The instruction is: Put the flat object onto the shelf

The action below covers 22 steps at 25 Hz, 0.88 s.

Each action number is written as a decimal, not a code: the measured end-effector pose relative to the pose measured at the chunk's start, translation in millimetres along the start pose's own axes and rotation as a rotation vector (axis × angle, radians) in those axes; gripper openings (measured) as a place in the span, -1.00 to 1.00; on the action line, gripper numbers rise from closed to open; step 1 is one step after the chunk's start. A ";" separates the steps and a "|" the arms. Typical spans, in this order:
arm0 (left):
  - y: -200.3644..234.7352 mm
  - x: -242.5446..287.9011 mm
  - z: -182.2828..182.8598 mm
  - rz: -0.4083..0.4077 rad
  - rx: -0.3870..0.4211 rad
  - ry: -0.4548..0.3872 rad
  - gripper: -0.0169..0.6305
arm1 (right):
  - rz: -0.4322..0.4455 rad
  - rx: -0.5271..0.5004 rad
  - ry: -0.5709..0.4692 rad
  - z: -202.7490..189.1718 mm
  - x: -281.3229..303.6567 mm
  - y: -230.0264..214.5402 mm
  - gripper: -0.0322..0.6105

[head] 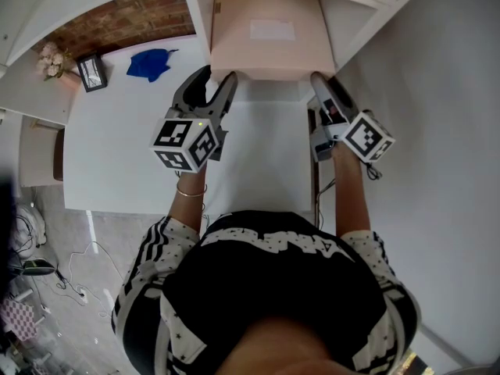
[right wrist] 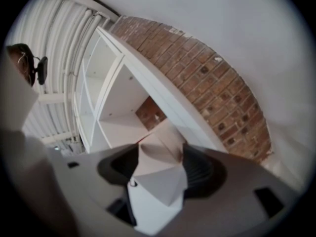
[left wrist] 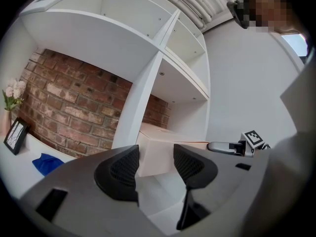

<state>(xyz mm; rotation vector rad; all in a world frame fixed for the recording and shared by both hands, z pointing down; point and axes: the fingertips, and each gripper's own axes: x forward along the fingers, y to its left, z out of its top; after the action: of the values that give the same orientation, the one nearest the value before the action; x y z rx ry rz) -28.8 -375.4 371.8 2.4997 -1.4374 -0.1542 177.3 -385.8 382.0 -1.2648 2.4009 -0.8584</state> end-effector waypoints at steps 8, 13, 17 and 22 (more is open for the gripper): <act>-4.3 -16.0 3.7 0.004 0.010 -0.019 -0.39 | -0.017 -0.024 -0.014 2.3 -18.2 1.6 -0.04; -9.1 -25.4 5.1 0.011 0.025 -0.030 -0.56 | -0.014 -0.023 -0.053 7.6 -33.2 3.7 -0.39; -15.0 -31.4 7.9 0.006 0.043 -0.036 -0.79 | 0.010 -0.062 -0.060 10.5 -41.4 13.0 -0.57; -22.7 -35.6 11.2 0.003 0.051 -0.042 -0.81 | 0.049 -0.087 -0.057 11.0 -48.1 21.9 -0.76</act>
<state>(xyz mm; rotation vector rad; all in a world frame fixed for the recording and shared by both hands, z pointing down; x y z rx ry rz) -30.3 -335.6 353.6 2.5496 -1.4786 -0.1729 196.2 -340.8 358.9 -1.2389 2.4372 -0.7014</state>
